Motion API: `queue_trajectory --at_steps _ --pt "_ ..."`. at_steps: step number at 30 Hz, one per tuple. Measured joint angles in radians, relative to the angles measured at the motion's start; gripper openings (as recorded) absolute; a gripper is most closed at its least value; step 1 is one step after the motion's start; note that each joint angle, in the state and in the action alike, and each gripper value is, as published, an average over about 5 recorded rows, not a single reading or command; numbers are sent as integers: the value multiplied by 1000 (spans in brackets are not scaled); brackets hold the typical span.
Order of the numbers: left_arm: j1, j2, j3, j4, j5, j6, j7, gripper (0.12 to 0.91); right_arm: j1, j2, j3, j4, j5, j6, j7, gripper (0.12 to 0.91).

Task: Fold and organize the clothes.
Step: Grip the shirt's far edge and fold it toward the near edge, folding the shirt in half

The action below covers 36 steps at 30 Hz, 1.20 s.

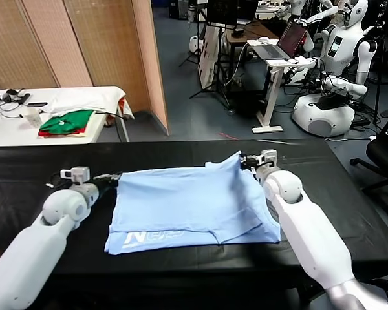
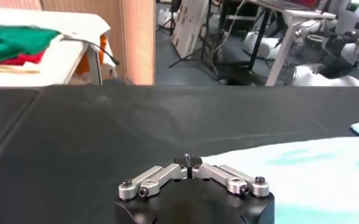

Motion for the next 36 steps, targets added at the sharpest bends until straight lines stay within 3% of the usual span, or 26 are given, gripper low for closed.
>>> queue_trajectory --at_steps 9,15,25,36 --pt "173 58 -65 -194 13 11 -25 146 -193 -18 60 219 -22 -110 24 141" --pt "259 55 -90 -263 63 14 -22 146 -276 -20 76 281 -33 -116 30 141" --pt "367 29 -115 -290 128 8 -16 146 -349 -22 91 313 -55 -116 39 141" --pt "395 17 -139 -263 157 -8 -58 146 -382 -23 113 316 -69 -116 55 141"
